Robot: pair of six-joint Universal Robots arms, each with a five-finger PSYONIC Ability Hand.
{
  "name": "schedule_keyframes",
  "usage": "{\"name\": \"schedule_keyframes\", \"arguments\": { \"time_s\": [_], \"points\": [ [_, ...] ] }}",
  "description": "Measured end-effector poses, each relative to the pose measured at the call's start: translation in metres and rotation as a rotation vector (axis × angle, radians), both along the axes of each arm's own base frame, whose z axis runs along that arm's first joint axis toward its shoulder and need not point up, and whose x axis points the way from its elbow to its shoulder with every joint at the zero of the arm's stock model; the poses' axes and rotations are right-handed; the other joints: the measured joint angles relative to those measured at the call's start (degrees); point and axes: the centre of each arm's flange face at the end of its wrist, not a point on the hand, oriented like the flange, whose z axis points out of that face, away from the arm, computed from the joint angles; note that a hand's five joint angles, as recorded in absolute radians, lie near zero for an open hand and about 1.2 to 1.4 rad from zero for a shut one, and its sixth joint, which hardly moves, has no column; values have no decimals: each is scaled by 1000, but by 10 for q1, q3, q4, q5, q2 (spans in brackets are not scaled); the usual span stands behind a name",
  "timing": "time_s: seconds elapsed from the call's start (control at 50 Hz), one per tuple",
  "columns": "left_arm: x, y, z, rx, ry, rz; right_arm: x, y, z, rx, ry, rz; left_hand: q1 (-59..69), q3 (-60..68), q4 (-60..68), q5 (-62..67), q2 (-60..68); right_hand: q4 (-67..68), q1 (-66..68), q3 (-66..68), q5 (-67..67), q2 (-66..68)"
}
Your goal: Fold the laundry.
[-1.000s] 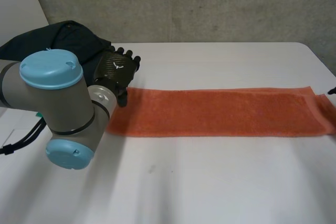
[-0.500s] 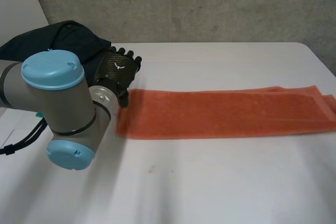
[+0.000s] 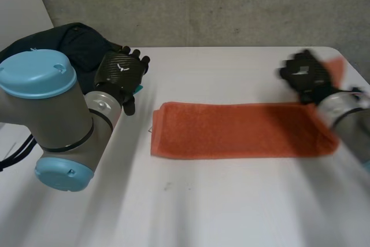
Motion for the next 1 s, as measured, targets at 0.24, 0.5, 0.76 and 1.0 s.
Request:
{"name": "schedule_keyframes", "arguments": {
  "time_s": [0.24, 0.5, 0.76, 1.0],
  "points": [
    [3, 1, -2, 7, -4, 5, 158, 128, -44, -26, 43, 564, 0, 0, 0, 0, 0, 1, 0, 0, 0, 0],
    [-2, -9, 9, -67, 39, 7, 162, 130, -31, 101, 8, 369, 0, 0, 0, 0, 0, -566, -510, -564, -528, -557],
    [-36, 0, 4, -60, 96, -77, 42, 65, -17, 545, -208, -170, 0, 0, 0, 0, 0, -565, -510, -562, -528, -556],
    [-39, 4, -10, -18, 88, -84, -3, 32, -53, 490, -108, -347, 0, 0, 0, 0, 0, -4, -50, -4, 10, -1]
  ]
}}
